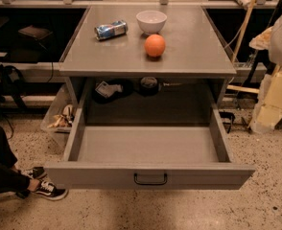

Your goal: Place orange into top drawer

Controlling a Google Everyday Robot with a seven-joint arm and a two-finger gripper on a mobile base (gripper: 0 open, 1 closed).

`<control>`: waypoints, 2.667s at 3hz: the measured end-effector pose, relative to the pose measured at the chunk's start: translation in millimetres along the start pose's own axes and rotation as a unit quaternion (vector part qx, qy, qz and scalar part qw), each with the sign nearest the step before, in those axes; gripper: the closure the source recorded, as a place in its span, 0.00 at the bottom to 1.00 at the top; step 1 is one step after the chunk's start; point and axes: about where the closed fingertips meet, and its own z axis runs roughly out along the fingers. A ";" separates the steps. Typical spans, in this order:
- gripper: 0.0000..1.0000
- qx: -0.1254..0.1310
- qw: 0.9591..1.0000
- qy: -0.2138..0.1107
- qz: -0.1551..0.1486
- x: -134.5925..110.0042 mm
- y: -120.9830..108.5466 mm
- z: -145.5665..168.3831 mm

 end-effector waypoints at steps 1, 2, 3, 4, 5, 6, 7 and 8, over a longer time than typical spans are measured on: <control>0.00 0.000 1.000 0.000 0.000 0.0 0.0 0.0; 0.00 0.002 1.000 -0.007 -0.008 -17.4 -15.2 2.5; 0.00 -0.007 0.999 -0.023 -0.028 -56.0 -45.7 14.6; 0.00 -0.017 0.999 -0.037 -0.034 -99.0 -90.9 33.0; 0.00 -0.017 0.999 -0.039 -0.021 -136.1 -139.7 55.8; 0.00 0.009 0.998 -0.063 -0.021 -150.0 -158.1 43.9; 0.00 0.016 0.997 -0.068 -0.021 -154.4 -162.5 46.3; 0.00 0.028 0.996 -0.073 -0.042 -169.7 -174.2 48.9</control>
Offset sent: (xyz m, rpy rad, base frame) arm 0.0433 0.0286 0.0077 0.0172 0.0004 0.0420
